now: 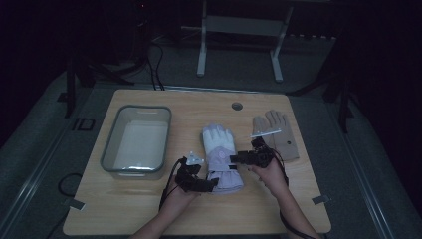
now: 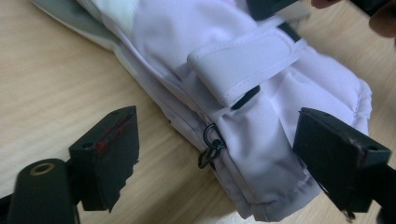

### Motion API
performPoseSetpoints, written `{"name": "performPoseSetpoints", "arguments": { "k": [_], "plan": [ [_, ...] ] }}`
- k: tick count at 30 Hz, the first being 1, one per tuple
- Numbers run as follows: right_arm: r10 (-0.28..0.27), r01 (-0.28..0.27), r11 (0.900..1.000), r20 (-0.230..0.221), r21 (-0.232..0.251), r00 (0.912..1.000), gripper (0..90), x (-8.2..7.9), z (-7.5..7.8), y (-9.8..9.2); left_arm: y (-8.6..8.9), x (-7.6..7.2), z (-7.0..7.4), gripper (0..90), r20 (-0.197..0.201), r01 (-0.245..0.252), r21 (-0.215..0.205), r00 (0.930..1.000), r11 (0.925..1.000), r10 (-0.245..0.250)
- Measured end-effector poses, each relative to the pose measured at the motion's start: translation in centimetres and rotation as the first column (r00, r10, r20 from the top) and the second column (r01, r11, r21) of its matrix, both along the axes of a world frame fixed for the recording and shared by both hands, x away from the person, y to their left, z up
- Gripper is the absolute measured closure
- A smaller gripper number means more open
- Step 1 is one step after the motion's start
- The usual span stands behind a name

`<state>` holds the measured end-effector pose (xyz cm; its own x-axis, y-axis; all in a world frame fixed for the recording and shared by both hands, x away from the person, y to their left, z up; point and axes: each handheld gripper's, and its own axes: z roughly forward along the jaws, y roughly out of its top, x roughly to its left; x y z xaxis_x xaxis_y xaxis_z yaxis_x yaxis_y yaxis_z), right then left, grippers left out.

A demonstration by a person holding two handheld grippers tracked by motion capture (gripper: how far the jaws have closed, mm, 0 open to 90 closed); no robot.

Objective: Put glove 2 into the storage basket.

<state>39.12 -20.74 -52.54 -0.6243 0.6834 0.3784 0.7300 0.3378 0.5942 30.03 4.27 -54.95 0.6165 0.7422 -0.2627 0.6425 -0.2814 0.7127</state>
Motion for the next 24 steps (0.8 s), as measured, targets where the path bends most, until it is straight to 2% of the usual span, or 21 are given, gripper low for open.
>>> {"name": "performPoseSetpoints", "arguments": {
  "k": [2,5,7,10,14,18,21,24],
  "plan": [
    [-0.006,0.006,0.999,-0.010,-0.051,0.9999,46.7,-0.1,-0.6,0.5,-0.1,0.1,-0.4,17.9,-0.031,0.010,0.001,0.9995,0.9999,-0.010],
    [-0.022,0.017,0.997,-0.069,-0.072,0.9974,46.7,0.0,-1.3,0.8,-0.3,0.0,-1.1,22.0,-0.058,0.036,0.006,0.9977,0.9993,-0.036],
    [-0.027,0.020,0.998,-0.119,-0.054,0.9926,47.2,0.1,-1.8,0.8,-0.3,0.0,-1.3,23.8,-0.076,0.051,-0.001,0.9958,0.9987,-0.051],
    [-0.013,0.011,1.000,-0.153,-0.015,0.9881,56.0,0.3,-2.2,0.7,-0.3,0.2,-1.5,32.6,-0.096,0.078,-0.017,0.9923,0.9968,-0.079],
    [-0.004,0.005,1.000,-0.167,0.004,0.9859,65.2,0.2,-2.2,0.7,-0.1,0.3,-1.6,46.1,-0.124,0.102,-0.053,0.9864,0.9934,-0.108],
    [-0.007,0.011,1.000,-0.157,0.023,0.9876,73.8,-0.1,-2.1,0.6,-0.1,0.0,-1.1,64.8,-0.119,0.105,-0.054,0.9866,0.9930,-0.111],
    [-0.012,0.017,0.999,-0.140,0.039,0.9901,76.3,-0.4,-1.9,0.4,0.0,0.0,-0.9,70.8,-0.123,0.110,-0.055,0.9856,0.9924,-0.116],
    [-0.013,0.018,0.999,-0.114,0.037,0.9934,77.4,-0.8,-1.2,0.5,0.1,0.1,-0.3,72.6,-0.123,0.115,-0.054,0.9850,0.9920,-0.120]
  ]
}}
